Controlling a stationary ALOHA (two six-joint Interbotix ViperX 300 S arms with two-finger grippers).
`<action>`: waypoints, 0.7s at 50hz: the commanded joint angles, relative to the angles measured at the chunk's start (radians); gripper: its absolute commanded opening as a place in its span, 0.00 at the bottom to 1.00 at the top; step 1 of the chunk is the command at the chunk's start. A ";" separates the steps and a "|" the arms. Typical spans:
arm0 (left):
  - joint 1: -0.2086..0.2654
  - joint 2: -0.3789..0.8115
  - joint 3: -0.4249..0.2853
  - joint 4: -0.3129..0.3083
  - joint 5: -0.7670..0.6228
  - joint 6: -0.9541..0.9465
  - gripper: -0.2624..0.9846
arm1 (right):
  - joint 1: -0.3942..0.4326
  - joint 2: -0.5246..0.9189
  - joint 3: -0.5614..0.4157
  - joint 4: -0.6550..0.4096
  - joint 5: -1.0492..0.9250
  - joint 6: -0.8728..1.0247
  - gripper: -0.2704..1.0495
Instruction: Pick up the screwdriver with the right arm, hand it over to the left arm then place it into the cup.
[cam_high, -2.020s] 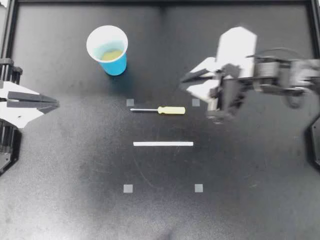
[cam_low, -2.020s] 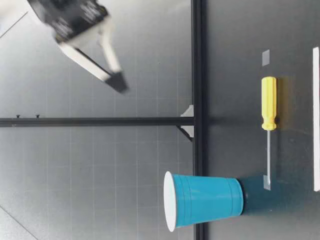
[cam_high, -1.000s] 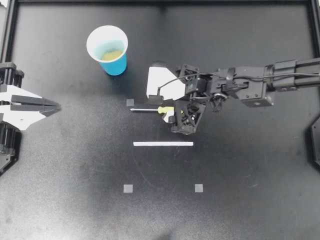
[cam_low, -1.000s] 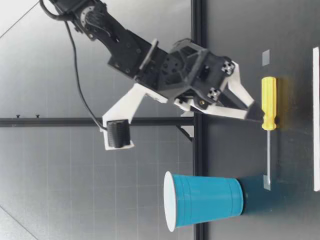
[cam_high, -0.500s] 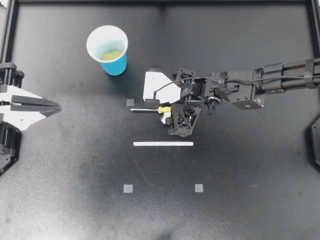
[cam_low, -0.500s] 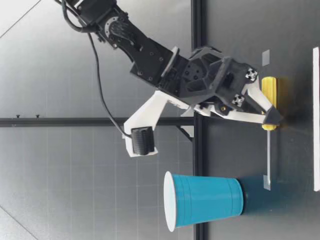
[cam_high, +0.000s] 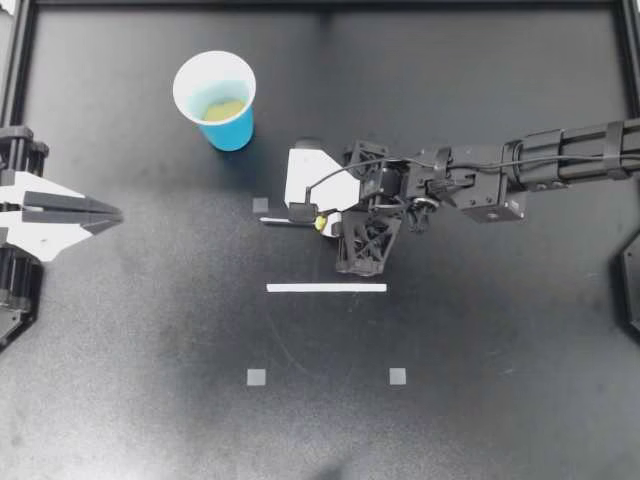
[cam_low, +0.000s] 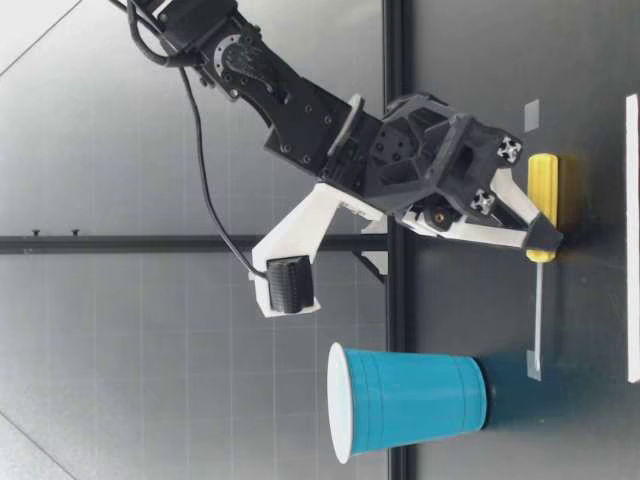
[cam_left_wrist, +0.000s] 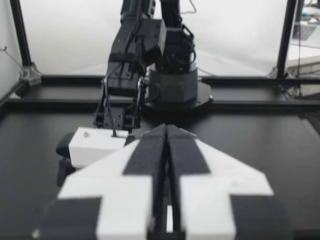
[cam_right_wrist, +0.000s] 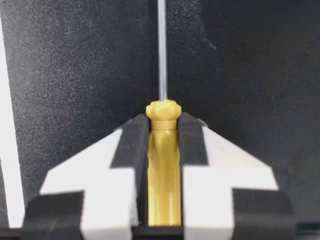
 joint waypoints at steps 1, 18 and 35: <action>0.003 0.023 -0.009 -0.006 -0.020 -0.003 0.31 | -0.005 -0.037 -0.014 0.002 -0.002 0.002 0.20; 0.006 0.176 0.000 -0.037 -0.160 0.003 0.60 | 0.020 -0.225 0.140 0.046 -0.267 0.023 0.20; 0.006 0.342 -0.028 -0.069 -0.357 0.005 0.71 | 0.161 -0.390 0.371 0.063 -0.804 0.201 0.20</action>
